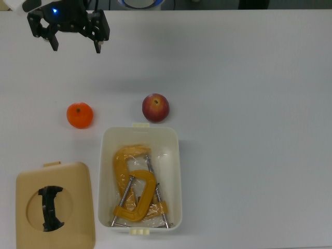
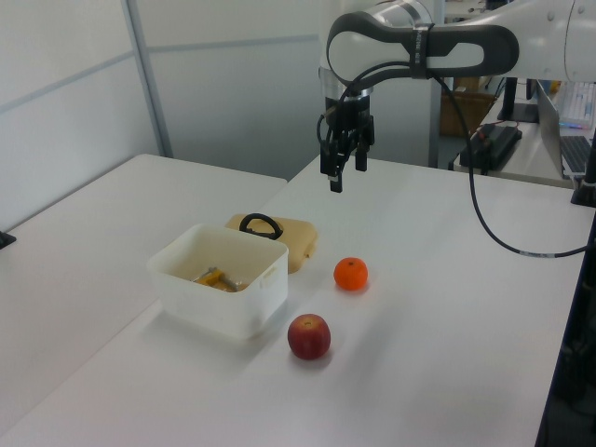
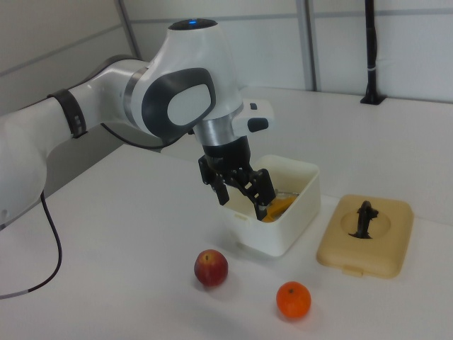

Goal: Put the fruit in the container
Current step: 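Move the gripper down to the orange tangerine and grasp it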

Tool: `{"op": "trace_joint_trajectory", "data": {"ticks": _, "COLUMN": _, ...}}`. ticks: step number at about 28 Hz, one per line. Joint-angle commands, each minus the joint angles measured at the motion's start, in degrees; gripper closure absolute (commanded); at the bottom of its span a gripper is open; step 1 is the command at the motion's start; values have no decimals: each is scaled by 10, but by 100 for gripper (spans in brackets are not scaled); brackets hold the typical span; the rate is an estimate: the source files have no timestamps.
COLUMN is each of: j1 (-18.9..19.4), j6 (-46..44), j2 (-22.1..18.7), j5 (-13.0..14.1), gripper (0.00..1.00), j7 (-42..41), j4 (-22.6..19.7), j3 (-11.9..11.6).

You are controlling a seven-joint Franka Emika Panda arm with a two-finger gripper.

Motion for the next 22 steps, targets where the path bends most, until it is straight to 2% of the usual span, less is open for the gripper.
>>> {"op": "trace_joint_trajectory", "data": {"ticks": 1, "j1": 4, "j6": 3, "j2": 2, "j5": 2, "gripper": 0, "j7": -13, "j4": -14, "j3": -7}}
{"op": "trace_joint_trajectory", "data": {"ticks": 5, "j1": 4, "j6": 57, "j2": 5, "j5": -6, "gripper": 0, "j7": -20, "j4": -61, "j3": -7}}
{"op": "trace_joint_trajectory", "data": {"ticks": 10, "j1": 6, "j6": 101, "j2": 25, "j5": -26, "gripper": 0, "j7": -12, "j4": -96, "j3": -7}}
{"op": "trace_joint_trajectory", "data": {"ticks": 15, "j1": 8, "j6": 149, "j2": 58, "j5": -69, "gripper": 0, "j7": 30, "j4": -112, "j3": -7}}
{"op": "trace_joint_trajectory", "data": {"ticks": 16, "j1": 8, "j6": 158, "j2": 71, "j5": -85, "gripper": 0, "j7": 37, "j4": -114, "j3": -7}}
{"op": "trace_joint_trajectory", "data": {"ticks": 22, "j1": 7, "j6": 197, "j2": 110, "j5": -126, "gripper": 0, "j7": 46, "j4": -121, "j3": -7}}
